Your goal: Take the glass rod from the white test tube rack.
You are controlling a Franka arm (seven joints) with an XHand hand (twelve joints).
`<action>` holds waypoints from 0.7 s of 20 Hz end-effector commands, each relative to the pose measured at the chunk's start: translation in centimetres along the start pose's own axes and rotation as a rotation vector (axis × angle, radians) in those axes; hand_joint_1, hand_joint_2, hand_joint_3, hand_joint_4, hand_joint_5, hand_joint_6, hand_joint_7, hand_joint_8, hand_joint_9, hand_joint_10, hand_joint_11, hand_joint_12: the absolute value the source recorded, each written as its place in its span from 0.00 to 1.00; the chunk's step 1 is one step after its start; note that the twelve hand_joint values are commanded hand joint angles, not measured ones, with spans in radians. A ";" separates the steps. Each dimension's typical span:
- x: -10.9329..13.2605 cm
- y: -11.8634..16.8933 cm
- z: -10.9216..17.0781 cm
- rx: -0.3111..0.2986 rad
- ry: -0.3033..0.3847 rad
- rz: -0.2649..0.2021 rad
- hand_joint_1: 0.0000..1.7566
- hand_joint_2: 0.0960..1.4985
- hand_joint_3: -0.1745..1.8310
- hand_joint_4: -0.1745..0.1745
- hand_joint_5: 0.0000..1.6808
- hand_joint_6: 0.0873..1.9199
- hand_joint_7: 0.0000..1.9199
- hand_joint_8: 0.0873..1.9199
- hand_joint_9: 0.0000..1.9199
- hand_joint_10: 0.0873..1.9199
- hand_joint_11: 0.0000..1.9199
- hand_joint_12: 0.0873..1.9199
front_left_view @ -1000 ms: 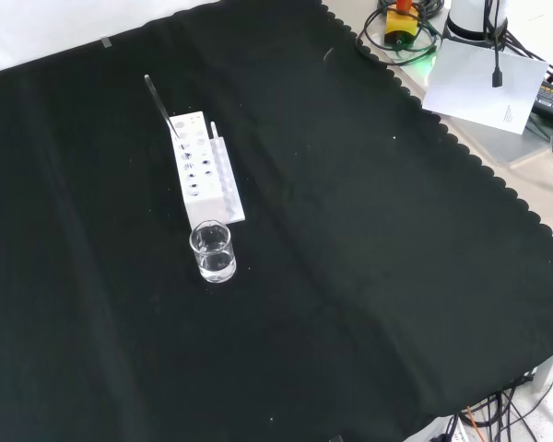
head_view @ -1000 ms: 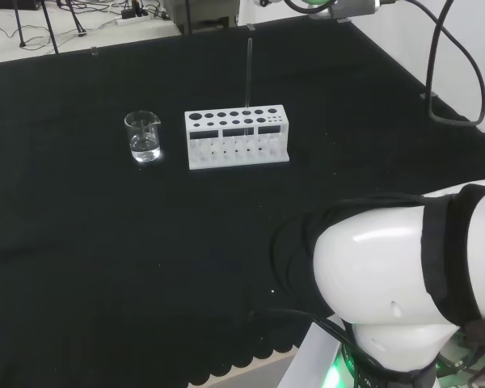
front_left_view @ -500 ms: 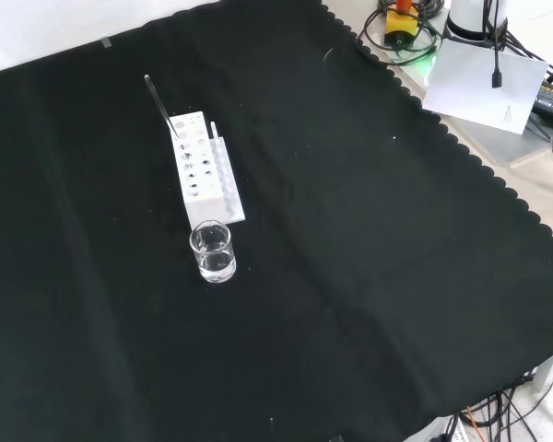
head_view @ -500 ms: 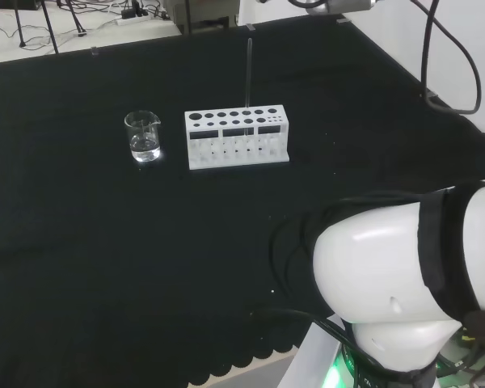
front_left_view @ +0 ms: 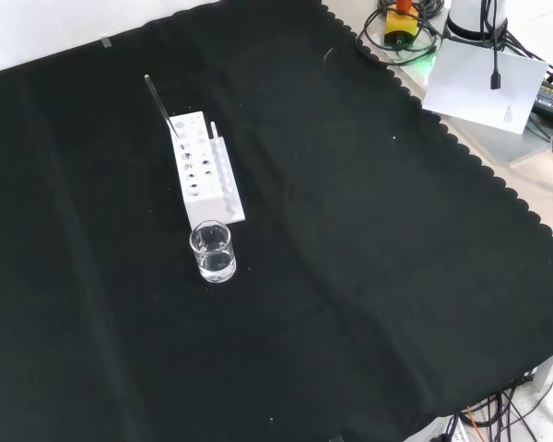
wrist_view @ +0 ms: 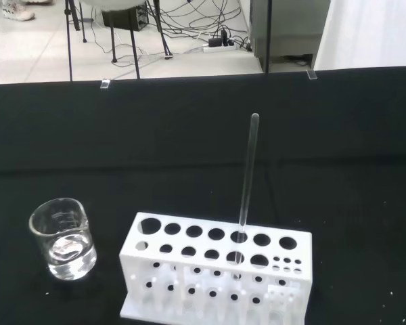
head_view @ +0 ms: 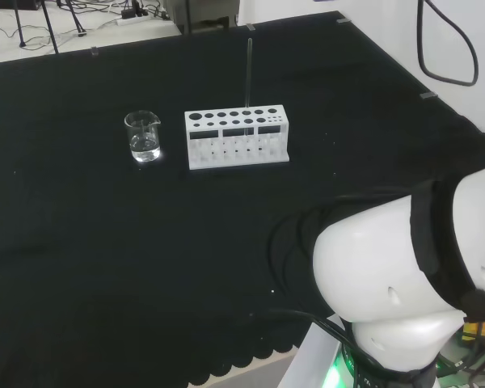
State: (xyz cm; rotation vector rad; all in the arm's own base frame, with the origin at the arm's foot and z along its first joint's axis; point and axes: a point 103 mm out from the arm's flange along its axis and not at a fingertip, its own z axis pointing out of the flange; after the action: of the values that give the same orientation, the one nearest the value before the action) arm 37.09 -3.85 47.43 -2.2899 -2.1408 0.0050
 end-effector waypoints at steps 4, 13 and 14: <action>-1.5 6.0 1.8 0.013 -0.038 -0.028 0.41 0.50 0.39 0.15 0.01 0.00 0.00 0.30 0.00 0.39 0.00 0.69; -3.1 10.5 5.0 0.056 -0.009 -0.073 0.40 0.50 0.40 0.15 0.01 0.00 0.00 0.31 0.02 0.44 0.01 0.74; -3.3 11.2 5.4 0.065 -0.004 -0.073 0.40 0.50 0.40 0.15 0.01 0.00 0.00 0.31 0.03 0.44 0.02 0.75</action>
State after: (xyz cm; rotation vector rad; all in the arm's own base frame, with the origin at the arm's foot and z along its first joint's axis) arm 44.76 -6.21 43.34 -2.2148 -2.1721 0.0993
